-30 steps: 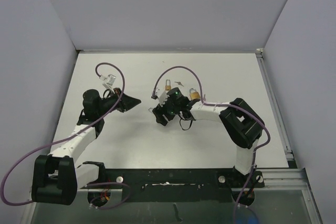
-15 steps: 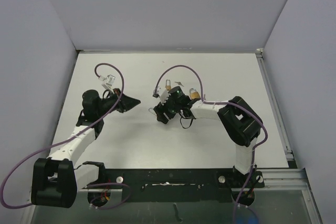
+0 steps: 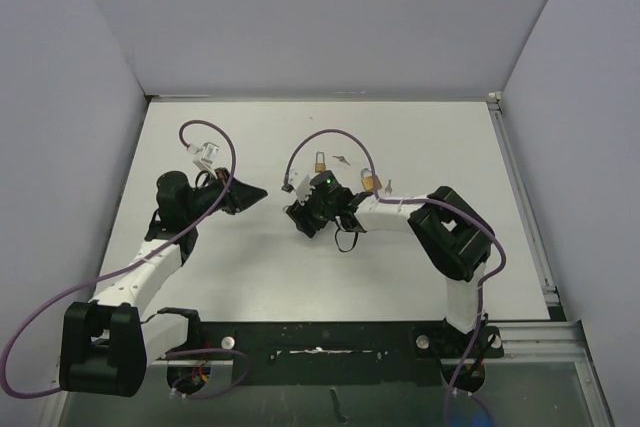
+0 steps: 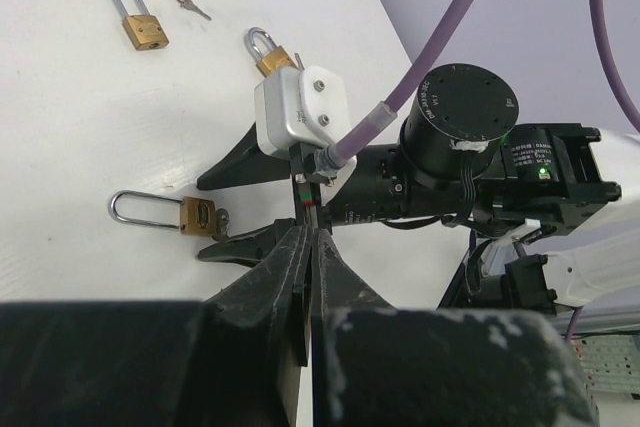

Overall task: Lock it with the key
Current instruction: Pick up the lock from the center of the board.

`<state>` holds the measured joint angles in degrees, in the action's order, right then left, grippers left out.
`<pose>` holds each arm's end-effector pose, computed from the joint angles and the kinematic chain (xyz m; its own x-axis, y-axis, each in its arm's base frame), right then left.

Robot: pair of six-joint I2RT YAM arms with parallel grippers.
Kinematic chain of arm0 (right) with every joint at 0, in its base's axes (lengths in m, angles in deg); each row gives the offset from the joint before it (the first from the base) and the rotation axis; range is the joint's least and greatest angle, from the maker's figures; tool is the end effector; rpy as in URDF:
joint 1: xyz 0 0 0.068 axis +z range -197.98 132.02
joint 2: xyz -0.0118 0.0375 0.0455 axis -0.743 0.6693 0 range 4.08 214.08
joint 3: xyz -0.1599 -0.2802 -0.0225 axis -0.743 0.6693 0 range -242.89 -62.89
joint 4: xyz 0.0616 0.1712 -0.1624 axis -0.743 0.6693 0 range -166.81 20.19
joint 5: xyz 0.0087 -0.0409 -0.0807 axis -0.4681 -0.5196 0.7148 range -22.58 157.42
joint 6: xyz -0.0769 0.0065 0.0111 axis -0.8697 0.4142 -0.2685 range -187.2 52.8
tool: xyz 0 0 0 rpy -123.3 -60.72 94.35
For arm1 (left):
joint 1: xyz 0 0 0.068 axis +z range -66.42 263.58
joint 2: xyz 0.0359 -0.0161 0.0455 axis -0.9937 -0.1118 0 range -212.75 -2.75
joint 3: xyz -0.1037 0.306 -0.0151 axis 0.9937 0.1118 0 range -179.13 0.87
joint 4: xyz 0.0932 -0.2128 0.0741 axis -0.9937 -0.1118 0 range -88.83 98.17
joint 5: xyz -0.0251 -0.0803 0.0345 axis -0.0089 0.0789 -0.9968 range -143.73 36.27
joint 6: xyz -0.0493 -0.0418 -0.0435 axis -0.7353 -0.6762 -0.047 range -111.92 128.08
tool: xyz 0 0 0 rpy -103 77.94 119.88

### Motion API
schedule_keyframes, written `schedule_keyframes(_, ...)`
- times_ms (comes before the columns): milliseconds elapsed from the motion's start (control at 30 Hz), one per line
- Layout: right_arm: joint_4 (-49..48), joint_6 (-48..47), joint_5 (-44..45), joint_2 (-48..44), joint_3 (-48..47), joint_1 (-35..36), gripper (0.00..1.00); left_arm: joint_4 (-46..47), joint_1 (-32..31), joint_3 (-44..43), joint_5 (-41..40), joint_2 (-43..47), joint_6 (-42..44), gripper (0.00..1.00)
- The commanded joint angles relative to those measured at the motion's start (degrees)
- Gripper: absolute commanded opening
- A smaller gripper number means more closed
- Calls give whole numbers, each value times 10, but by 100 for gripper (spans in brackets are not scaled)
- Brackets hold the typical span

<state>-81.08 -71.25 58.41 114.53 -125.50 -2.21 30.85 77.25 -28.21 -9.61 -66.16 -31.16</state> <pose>0.2908 0.3140 0.1858 -0.4240 -0.5355 -0.7303 -0.8189 0.5712 0.0566 0.2120 -0.0702 0.2935 -0.6343 -0.3866 -0.6695 0.4591 0.5084 -0.7285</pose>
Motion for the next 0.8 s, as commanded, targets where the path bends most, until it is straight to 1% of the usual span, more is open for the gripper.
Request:
schedule_keyframes(0, 17, -4, 31, 27, -7, 8, 57, 25, 2, -16, -1, 19, 0, 0)
schedule_keyframes(100, 16, -3, 31, 30, -9, 8, 55, 25, 2, -16, 0, 19, -2, 0)
schedule_keyframes(133, 17, -3, 32, 31, -11, 8, 53, 25, 2, -15, 0, 19, -2, 0)
schedule_keyframes(167, 18, -3, 32, 30, -12, 8, 49, 25, 2, -15, 0, 19, -2, 0)
schedule_keyframes(233, 22, -3, 32, 30, -14, 8, 37, 25, 2, -14, -1, 20, -2, 0)
schedule_keyframes(367, 29, 1, 41, 28, -12, 8, 4, 23, 2, -14, -3, 22, -2, 0)
schedule_keyframes(400, 31, 2, 45, 27, -11, 9, 0, 23, 2, -14, -3, 22, -2, 0)
schedule_keyframes(567, 19, 11, 72, 4, -1, 9, 0, 22, 2, -19, -3, 22, 0, 0)
schedule_keyframes(767, -41, 17, 100, -94, 41, 9, 0, -17, -2, -59, -4, 25, 33, 0)
